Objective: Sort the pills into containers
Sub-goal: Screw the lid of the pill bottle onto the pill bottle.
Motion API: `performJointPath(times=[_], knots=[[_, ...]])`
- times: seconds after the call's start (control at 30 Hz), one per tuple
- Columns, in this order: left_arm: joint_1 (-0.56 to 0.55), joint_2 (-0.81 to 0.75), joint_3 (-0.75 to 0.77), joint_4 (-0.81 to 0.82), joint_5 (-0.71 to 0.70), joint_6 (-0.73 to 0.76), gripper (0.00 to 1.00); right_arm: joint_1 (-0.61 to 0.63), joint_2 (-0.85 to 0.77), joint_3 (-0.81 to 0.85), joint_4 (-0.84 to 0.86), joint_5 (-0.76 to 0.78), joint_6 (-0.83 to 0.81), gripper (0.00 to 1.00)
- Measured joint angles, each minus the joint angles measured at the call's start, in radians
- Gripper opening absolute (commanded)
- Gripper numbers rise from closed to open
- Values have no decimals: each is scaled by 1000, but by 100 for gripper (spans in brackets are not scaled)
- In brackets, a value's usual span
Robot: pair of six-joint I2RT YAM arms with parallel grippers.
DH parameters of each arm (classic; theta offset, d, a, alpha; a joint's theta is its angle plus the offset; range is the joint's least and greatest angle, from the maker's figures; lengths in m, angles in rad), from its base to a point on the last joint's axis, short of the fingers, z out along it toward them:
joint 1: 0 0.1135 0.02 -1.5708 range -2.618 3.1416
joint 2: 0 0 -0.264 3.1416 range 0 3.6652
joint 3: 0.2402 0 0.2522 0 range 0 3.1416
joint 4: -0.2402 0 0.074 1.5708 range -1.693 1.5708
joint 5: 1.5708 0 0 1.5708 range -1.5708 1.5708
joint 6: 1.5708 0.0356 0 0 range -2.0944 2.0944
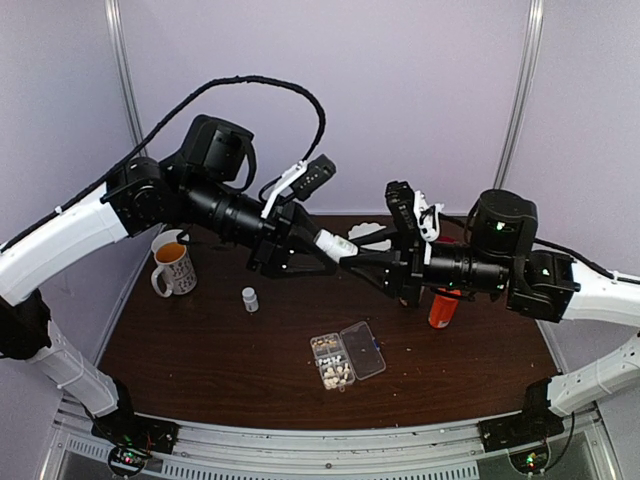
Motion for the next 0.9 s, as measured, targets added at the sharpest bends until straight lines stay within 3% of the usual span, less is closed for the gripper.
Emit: performJointPath(times=[0.23, 0.53, 0.9], knots=[[-11, 0, -1, 0, -14, 1, 81, -6, -1, -26, 109, 1, 51, 0], [6, -34, -27, 9, -68, -34, 77, -6, -58, -105, 188, 6, 68, 0], [29, -115, -30, 81, -74, -226, 72, -6, -79, -133, 220, 13, 49, 0]])
